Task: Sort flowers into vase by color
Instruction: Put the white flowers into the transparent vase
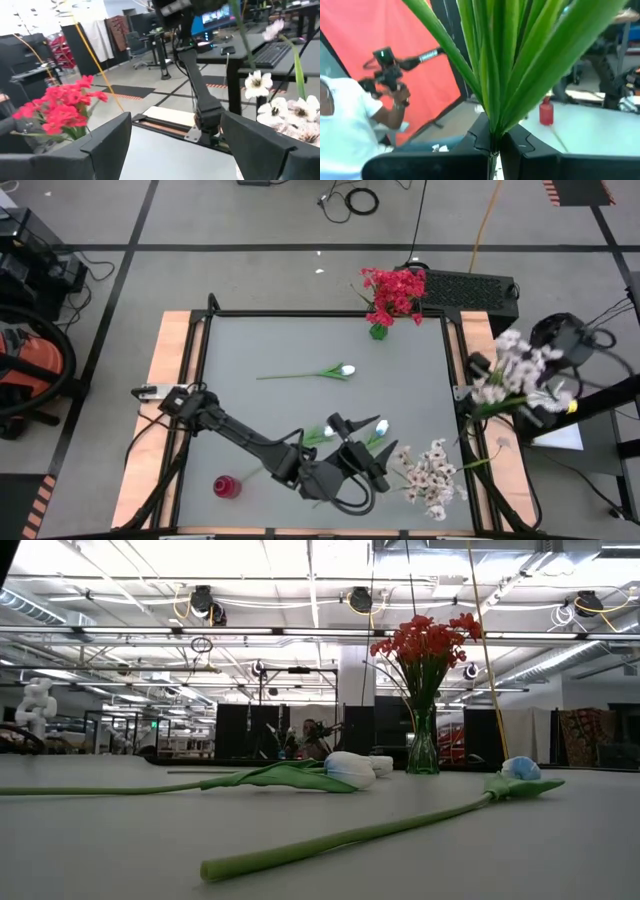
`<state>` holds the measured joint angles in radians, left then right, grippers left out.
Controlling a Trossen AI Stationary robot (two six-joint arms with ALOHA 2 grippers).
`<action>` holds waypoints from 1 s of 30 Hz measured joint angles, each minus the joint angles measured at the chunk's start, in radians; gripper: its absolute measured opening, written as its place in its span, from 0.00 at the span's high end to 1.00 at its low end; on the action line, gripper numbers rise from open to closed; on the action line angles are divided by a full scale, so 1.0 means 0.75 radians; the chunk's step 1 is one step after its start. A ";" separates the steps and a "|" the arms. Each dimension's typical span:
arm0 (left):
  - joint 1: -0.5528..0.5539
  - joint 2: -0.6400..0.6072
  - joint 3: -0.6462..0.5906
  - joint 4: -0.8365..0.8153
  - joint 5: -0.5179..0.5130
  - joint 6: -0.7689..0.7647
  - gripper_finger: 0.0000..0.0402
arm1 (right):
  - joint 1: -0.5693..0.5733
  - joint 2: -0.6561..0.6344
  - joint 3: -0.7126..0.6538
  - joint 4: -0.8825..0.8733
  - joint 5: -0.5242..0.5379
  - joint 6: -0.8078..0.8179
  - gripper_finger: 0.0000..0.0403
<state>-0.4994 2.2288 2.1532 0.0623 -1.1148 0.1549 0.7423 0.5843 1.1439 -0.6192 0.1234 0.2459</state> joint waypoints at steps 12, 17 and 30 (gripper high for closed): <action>-0.028 -0.040 0.012 -0.009 -0.121 0.041 0.22 | 0.251 0.112 0.000 0.105 -0.069 -0.027 0.98; -0.027 -0.040 0.012 -0.143 -0.088 -0.115 0.22 | 0.369 0.131 -0.007 0.046 -0.036 -0.191 0.97; -0.023 -0.040 0.012 -0.194 -0.086 -0.198 0.22 | 0.541 0.188 -0.390 0.562 0.132 -0.166 0.97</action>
<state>-0.5167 2.1990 2.1624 -0.0831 -1.1790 0.0063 1.1480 0.7255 0.8514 -0.1977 0.2225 0.1210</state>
